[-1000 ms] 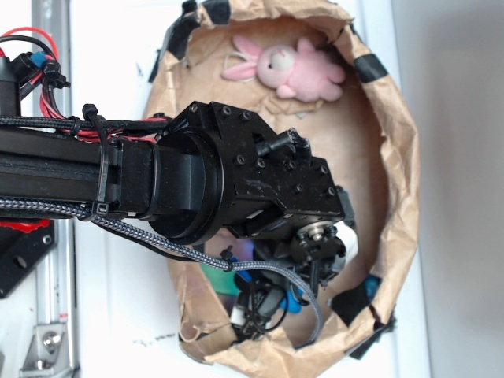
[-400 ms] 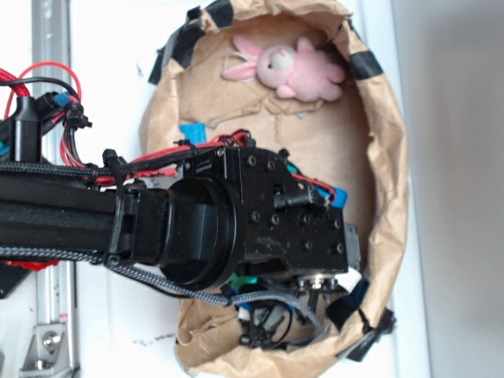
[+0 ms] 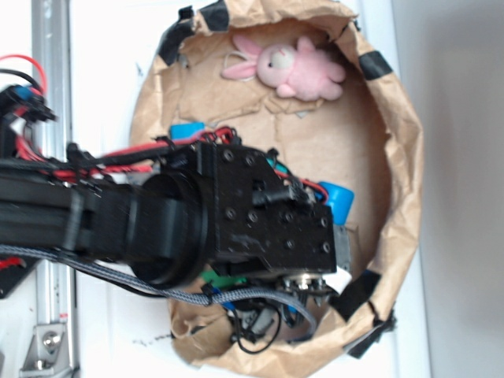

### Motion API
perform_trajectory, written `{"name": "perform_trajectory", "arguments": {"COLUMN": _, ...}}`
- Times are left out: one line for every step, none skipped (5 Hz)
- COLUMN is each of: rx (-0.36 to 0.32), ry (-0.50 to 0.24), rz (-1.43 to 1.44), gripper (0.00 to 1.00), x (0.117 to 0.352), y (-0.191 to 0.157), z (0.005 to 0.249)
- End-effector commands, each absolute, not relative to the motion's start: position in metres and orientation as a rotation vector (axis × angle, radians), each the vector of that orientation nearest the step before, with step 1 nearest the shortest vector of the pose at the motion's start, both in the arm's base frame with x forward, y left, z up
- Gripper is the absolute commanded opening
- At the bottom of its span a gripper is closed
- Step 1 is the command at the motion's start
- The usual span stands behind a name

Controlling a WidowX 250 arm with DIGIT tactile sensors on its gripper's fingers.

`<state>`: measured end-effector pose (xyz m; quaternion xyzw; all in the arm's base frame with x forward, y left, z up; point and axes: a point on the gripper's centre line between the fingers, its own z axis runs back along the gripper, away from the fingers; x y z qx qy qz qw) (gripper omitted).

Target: Grab the green block.

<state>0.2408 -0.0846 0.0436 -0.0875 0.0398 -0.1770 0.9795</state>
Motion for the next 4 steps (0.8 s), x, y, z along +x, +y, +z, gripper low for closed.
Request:
{"name": "perform_trajectory", "arguments": {"rx": -0.098, "ry": -0.092, "rz": -0.231, "gripper": 0.00, "x": 0.263, "y": -0.020, "z": 0.120}}
{"name": "perform_trajectory", "arguments": {"rx": -0.057, "ry": -0.148, "rz": -0.168, "gripper": 0.00, "x": 0.267, "y": 0.001, "z": 0.137}}
{"name": "perform_trajectory", "arguments": {"rx": -0.024, "ry": -0.170, "rz": -0.149, "gripper": 0.00, "x": 0.273, "y": 0.010, "z": 0.149}}
{"name": "perform_trajectory", "arguments": {"rx": -0.037, "ry": -0.190, "rz": -0.129, "gripper": 0.00, "x": 0.271, "y": 0.008, "z": 0.146}}
